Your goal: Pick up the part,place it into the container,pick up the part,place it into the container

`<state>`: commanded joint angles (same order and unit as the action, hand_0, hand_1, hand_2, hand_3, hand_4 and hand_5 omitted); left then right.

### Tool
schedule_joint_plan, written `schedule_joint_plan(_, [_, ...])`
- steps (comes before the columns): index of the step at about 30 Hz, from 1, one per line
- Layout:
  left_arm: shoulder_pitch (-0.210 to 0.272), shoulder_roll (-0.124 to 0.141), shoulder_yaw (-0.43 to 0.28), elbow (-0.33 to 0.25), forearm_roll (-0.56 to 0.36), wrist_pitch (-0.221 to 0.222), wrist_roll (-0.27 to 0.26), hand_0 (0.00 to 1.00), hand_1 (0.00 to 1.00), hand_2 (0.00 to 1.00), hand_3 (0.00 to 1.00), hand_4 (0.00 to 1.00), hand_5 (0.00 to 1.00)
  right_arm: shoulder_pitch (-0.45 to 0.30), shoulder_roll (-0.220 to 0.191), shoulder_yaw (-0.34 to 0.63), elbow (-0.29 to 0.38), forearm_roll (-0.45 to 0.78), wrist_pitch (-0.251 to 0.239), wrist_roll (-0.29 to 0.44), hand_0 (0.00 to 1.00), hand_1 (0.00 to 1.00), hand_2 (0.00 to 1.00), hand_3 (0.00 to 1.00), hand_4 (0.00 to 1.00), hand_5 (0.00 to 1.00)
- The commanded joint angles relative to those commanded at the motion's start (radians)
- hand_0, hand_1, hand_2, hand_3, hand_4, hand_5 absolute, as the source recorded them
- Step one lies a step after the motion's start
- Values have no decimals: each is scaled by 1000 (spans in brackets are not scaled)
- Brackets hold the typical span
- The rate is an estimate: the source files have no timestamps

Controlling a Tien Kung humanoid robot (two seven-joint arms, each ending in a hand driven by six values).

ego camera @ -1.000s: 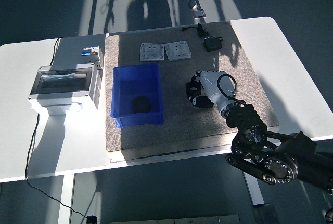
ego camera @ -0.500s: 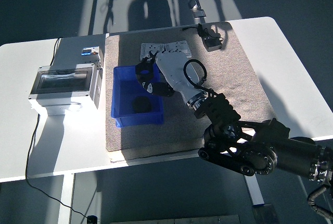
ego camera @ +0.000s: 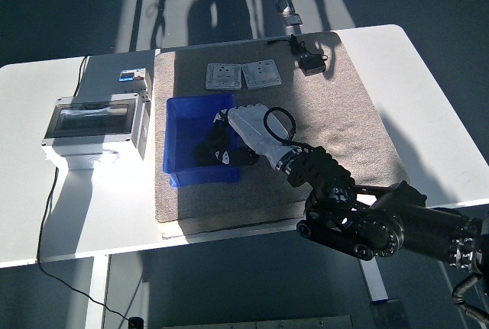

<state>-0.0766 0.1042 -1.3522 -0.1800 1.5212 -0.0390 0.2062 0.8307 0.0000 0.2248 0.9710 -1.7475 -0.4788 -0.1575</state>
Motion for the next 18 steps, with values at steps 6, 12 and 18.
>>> schedule_joint_plan(6, [2,1,-2,0,3,-4,-1,706,710,694,440,926,998,-3,0,7,14,-16,24,-5,873,963,978,998,955,592])
schedule_joint_plan(12, [4,4,2,0,1,-4,-3,705,709,692,440,926,998,-45,-11,84,63,-36,-12,-10,949,998,998,998,998,642])
schedule_joint_plan(18, [13,-4,28,0,-40,8,-12,705,708,691,433,930,998,-173,-109,246,178,23,-100,44,962,998,996,998,998,652])
